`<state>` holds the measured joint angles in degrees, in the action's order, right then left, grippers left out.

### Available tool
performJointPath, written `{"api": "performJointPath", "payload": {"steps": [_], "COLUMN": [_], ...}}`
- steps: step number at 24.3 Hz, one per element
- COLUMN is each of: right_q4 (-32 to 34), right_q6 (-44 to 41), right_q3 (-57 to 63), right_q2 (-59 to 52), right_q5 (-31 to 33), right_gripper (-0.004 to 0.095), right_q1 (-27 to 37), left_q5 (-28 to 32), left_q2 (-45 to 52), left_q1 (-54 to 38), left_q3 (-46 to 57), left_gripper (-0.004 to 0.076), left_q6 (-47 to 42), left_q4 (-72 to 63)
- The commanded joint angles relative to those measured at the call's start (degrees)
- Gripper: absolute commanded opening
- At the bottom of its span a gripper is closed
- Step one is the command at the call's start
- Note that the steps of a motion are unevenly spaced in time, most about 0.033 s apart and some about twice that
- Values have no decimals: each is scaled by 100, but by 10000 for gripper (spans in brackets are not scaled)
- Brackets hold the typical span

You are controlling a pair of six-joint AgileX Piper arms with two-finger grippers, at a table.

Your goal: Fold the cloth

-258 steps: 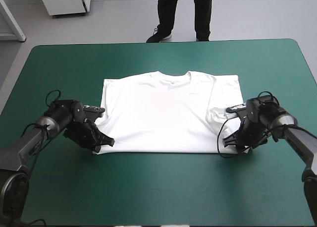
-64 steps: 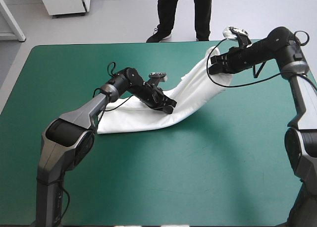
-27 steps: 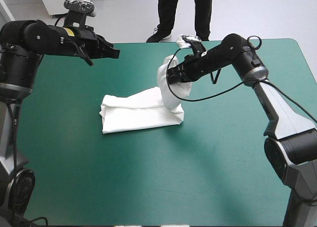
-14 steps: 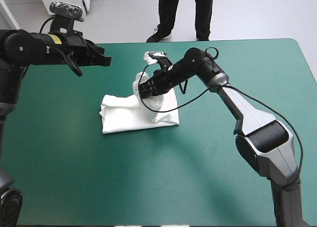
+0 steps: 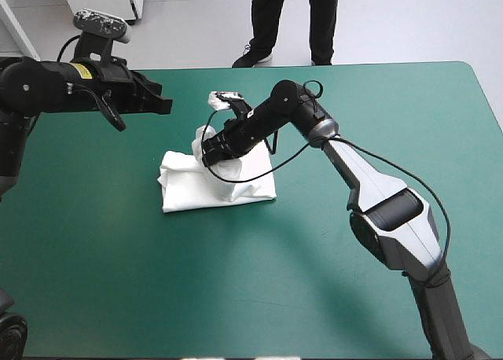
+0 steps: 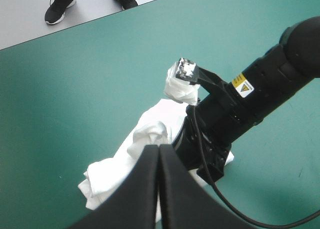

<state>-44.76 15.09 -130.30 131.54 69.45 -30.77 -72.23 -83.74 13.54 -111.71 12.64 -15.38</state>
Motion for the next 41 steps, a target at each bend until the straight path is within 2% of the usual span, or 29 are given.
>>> {"api": "performJointPath", "payload": {"steps": [1,4,8,11,15,20,24,28,33,37,39,41], "right_q4": [-549,-612,-534,175,1367,1770,1774,1591,1523,744,652,569], "right_q6": [-23,-23,-37,-198,-873,-1012,-1022,-843,-626,-345,-310,-259], "right_q3": [-251,-476,-896,-1333,-1540,-1185,220,1360,1684,1684,1684,1673], "right_q2": [-341,-341,-353,-404,-551,-1022,-1784,-2078,-1849,-1275,-1046,-912], "right_q5": [29,29,29,29,40,40,40,40,40,40,40,30], "right_gripper": [400,529,546,546,546,546,546,549,549,549,548,549], "right_q1": [-15,-15,-15,32,254,704,1219,1410,1410,1410,1410,1410], "left_q5": [-165,-165,-165,-165,-165,-165,-165,-165,-155,-155,-155,-155], "left_q2": [237,237,300,361,473,575,581,581,581,581,581,581], "left_q1": [-1,-1,-1,-1,-1,-1,-1,-1,-1,-1,-1,-1], "left_q3": [-103,-103,-103,-103,-93,-93,-45,325,406,406,406,406], "left_gripper": [-9,-9,-9,-9,-9,-9,-9,-8,25,123,170,177], "left_q6": [-46,-56,-56,-56,-56,-56,-33,-34,-20,21,21,21], "left_q4": [-137,-151,-218,-218,-218,-295,-365,-350,-339,-326,-326,-326]}}
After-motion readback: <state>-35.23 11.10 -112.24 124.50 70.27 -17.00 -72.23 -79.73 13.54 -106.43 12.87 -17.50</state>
